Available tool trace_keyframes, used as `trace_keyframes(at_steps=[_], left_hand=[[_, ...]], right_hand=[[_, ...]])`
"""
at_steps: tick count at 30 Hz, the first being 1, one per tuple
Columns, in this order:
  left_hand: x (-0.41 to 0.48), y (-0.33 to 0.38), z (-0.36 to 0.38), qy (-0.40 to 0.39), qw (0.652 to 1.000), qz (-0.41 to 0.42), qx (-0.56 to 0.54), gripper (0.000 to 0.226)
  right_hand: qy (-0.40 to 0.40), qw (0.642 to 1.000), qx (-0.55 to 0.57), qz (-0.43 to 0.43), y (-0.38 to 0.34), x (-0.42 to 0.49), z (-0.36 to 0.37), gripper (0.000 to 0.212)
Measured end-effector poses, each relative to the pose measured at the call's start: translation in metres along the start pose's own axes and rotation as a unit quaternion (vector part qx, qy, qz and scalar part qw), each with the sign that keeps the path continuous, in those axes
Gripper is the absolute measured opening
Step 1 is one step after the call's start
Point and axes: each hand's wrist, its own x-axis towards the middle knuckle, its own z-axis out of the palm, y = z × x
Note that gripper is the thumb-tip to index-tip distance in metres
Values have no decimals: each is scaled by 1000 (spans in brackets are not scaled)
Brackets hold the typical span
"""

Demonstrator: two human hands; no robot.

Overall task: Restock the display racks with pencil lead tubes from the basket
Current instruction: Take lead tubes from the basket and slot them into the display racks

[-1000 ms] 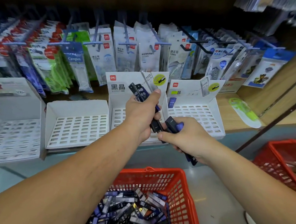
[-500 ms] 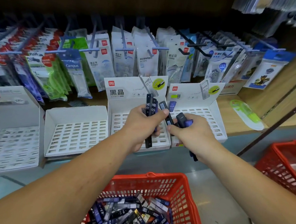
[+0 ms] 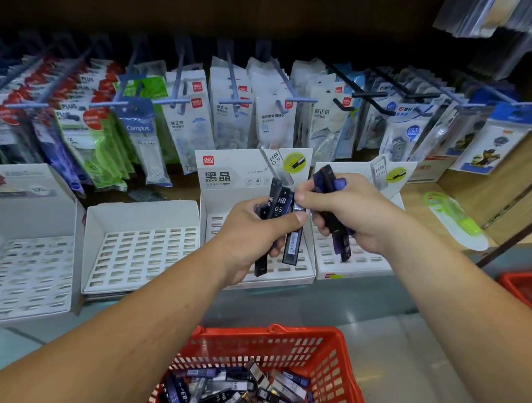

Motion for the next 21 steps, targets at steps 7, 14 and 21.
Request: trace_keyframes(at_steps=[7,14,21], left_hand=[[4,-8,8,52,994,56,78,23],[15,-14,7,110,982,86,129,10],[18,-16,14,109,973,96,181,20]], right_hand=[[159,987,7,-12,17,27,10,7],[106,993,53,-9,19,33,4,17],[155,987,49,-16,25,41,11,11]])
